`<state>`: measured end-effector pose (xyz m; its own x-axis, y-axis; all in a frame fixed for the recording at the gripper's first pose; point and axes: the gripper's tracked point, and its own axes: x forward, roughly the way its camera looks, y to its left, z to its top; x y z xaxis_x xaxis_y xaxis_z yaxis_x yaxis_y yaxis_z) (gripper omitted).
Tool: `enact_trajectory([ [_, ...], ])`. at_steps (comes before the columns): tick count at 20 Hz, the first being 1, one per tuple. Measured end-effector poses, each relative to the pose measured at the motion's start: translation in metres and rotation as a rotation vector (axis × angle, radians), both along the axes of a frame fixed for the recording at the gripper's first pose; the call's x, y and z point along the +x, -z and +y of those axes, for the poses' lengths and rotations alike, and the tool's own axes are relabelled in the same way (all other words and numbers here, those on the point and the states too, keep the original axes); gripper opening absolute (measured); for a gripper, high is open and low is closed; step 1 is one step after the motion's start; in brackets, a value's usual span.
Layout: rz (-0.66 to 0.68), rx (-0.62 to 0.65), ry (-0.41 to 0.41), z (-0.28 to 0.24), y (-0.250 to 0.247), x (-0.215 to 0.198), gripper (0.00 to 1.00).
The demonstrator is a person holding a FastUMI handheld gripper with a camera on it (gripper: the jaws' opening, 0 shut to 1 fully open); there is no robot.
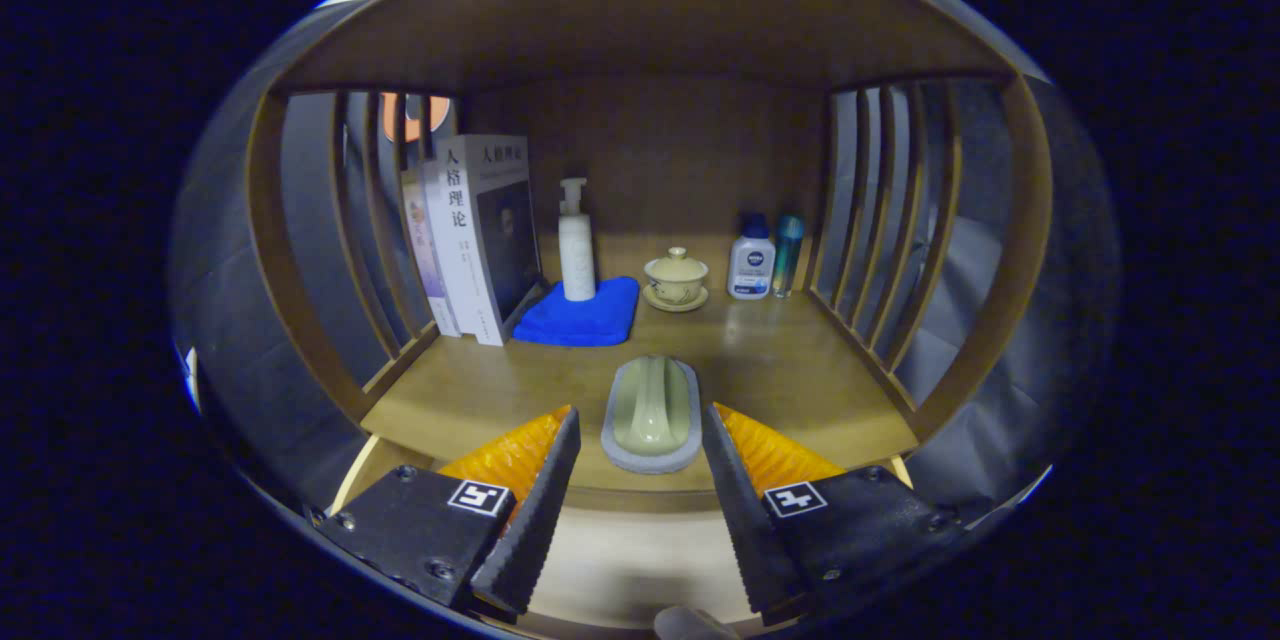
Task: Pull open the drawer, take out the items inside it, and place them on the countertop above the cabinet.
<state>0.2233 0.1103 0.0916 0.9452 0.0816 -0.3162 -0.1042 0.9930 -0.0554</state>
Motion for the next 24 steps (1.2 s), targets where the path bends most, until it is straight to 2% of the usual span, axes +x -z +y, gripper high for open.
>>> enact_trajectory([
  [3, -0.095, 0.003, -0.014, -0.010, -0.004, -0.036, 0.79],
  [8, -0.233, 0.006, -0.032, -0.020, 0.010, -0.108, 1.00],
  [11, -0.283, 0.043, -0.049, -0.019, 0.026, -0.144, 1.00],
  [18, -0.302, 0.012, -0.030, -0.023, 0.097, -0.193, 1.00],
  [24, -0.185, -0.042, -0.053, -0.018, 0.190, -0.205, 1.00],
])
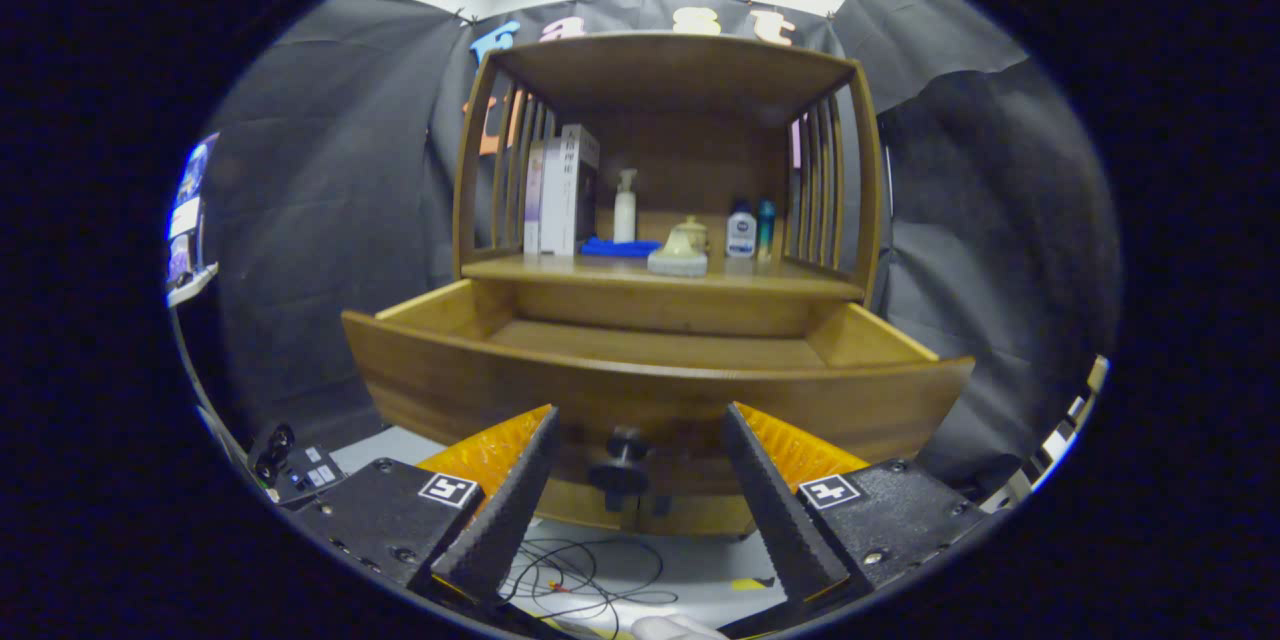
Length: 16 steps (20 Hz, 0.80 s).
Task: Pull open the drawer, take out the items inside it, and place them on the countertop above the cabinet.
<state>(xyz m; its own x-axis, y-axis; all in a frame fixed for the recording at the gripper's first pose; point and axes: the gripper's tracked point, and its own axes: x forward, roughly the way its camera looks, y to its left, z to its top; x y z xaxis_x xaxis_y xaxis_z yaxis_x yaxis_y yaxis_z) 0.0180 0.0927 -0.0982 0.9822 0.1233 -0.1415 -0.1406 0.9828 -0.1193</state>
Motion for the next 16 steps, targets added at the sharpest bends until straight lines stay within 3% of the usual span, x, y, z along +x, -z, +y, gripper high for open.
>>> enact_trajectory([
  [4, 0.034, 0.002, 0.024, 0.004, 0.026, 0.010, 1.00],
  [16, 0.013, 0.030, 0.078, 0.009, 0.038, 0.044, 1.00],
])
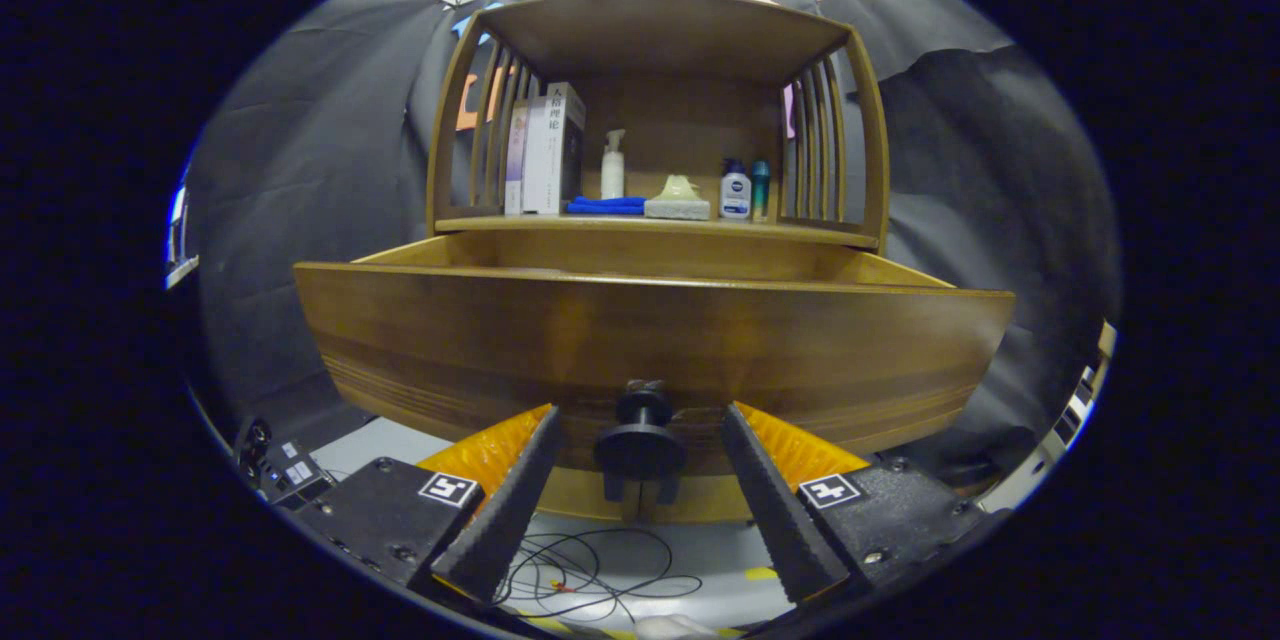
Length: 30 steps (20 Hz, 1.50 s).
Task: Pull open the drawer, take out the items inside it, and place them on the countertop above the cabinet.
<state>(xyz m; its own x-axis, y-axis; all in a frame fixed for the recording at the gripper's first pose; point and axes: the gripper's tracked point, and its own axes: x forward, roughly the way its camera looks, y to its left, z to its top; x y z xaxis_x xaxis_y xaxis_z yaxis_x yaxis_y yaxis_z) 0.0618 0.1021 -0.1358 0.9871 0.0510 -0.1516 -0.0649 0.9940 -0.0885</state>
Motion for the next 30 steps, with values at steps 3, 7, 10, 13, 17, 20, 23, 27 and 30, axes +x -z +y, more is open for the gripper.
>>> enact_trajectory([
  [3, -0.006, 0.027, 0.012, 0.000, 0.001, 0.001, 1.00],
  [7, -0.016, 0.014, 0.038, -0.001, -0.001, 0.003, 1.00],
  [10, -0.021, 0.010, 0.041, 0.000, -0.002, 0.004, 1.00],
  [13, -0.016, 0.022, 0.027, -0.001, -0.003, 0.009, 1.00],
  [17, -0.010, 0.022, 0.020, -0.003, -0.006, 0.019, 1.00],
  [20, -0.007, 0.023, 0.016, -0.004, -0.009, 0.031, 1.00],
  [23, 0.005, 0.022, 0.020, -0.002, -0.012, 0.046, 0.99],
  [27, -0.017, 0.019, 0.031, 0.003, -0.023, 0.076, 1.00],
  [30, -0.012, 0.027, 0.038, 0.008, -0.022, 0.095, 1.00],
])
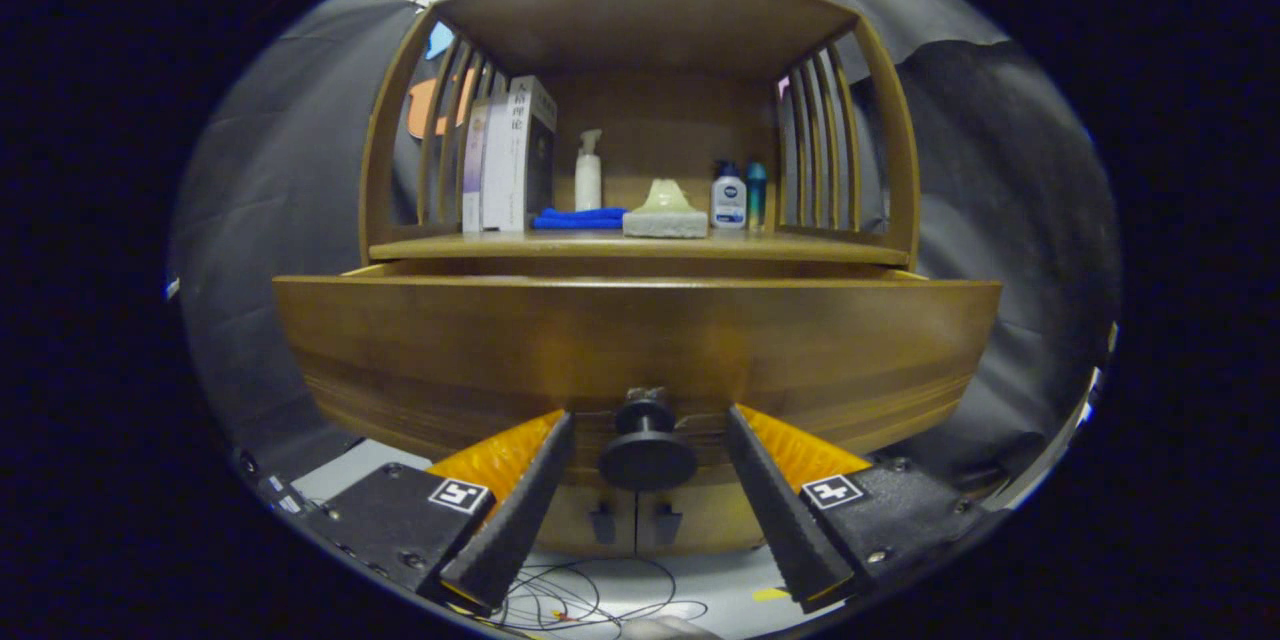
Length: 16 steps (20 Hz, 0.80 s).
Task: Pull open the drawer, take out the items inside it, and place them on the countertop above the cabinet.
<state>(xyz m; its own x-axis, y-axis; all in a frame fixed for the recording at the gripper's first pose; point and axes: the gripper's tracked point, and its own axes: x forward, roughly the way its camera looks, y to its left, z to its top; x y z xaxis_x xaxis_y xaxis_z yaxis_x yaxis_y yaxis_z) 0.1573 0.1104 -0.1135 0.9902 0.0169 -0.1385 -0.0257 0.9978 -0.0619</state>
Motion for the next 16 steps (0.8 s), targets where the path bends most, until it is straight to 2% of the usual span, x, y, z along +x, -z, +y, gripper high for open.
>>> enact_trajectory([
  [7, 0.010, -0.005, 0.014, 0.007, -0.008, 0.051, 0.99],
  [16, 0.001, -0.029, 0.007, 0.008, -0.013, 0.096, 1.00],
])
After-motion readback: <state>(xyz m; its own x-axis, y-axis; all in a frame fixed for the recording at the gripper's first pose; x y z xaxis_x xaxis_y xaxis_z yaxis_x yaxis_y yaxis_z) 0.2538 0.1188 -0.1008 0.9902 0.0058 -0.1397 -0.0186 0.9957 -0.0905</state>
